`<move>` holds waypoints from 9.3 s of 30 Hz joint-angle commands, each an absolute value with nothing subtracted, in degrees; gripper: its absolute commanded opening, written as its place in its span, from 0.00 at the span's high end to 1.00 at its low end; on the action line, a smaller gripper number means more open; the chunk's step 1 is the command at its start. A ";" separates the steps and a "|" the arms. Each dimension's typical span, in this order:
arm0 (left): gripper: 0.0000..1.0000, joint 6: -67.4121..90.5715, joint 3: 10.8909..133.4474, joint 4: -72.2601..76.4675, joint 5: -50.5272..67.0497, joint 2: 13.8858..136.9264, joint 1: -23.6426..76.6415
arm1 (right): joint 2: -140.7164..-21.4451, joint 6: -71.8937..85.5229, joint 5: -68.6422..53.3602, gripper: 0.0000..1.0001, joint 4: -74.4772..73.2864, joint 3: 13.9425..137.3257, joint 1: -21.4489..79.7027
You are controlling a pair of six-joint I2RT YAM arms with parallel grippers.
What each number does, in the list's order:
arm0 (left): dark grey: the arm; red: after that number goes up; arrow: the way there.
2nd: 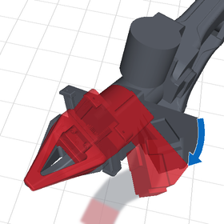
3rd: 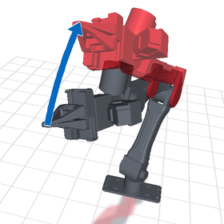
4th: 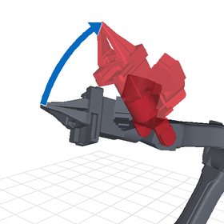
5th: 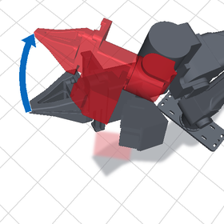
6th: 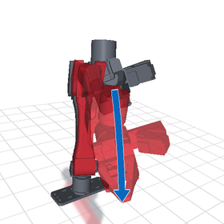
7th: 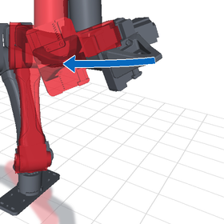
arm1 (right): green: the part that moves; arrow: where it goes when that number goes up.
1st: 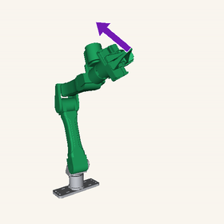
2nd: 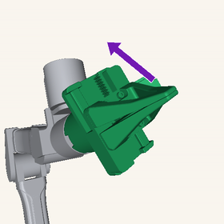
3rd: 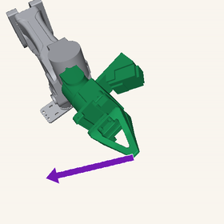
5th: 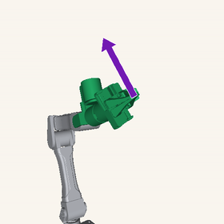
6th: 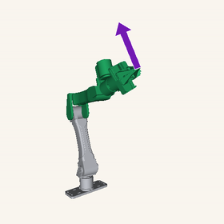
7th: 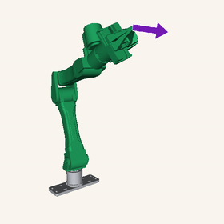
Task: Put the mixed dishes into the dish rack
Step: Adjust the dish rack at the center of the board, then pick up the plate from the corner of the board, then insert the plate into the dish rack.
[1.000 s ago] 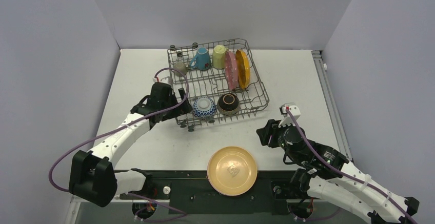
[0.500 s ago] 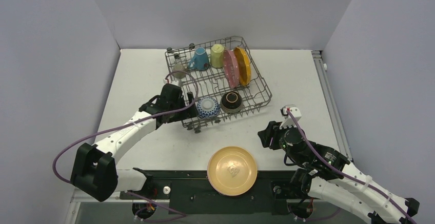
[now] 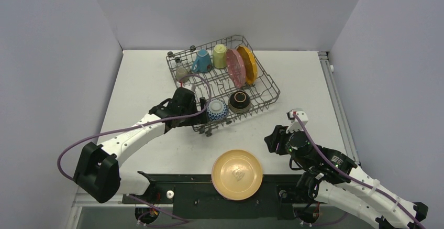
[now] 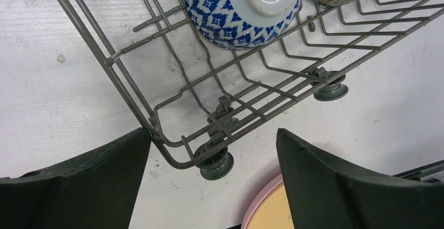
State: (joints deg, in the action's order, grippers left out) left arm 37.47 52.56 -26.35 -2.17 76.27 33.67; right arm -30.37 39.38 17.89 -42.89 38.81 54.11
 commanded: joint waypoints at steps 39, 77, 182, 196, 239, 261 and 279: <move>0.18 50.53 38.70 -33.98 -2.91 49.54 56.38 | -37.05 50.38 9.77 0.56 -47.57 34.81 54.56; 0.40 57.61 26.57 -19.48 -2.04 57.96 64.34 | -54.96 46.41 4.13 0.94 -39.17 31.55 58.72; 1.00 58.47 28.29 -13.22 8.38 43.59 61.40 | -36.92 48.98 4.88 0.62 -42.95 42.54 63.99; 1.00 57.28 29.63 -15.68 7.82 42.69 61.26 | -37.38 49.90 2.51 0.87 -43.56 42.75 63.54; 0.00 34.12 52.77 -43.75 -4.31 38.11 50.29 | -69.95 31.61 38.70 1.00 -65.38 93.26 60.59; 0.04 29.34 47.17 -38.97 -8.14 34.42 50.11 | -96.37 14.25 53.26 1.00 -57.77 117.57 57.10; 0.04 28.45 45.28 -39.45 -9.45 33.43 49.69 | -110.98 2.70 55.87 1.00 -42.98 122.31 51.73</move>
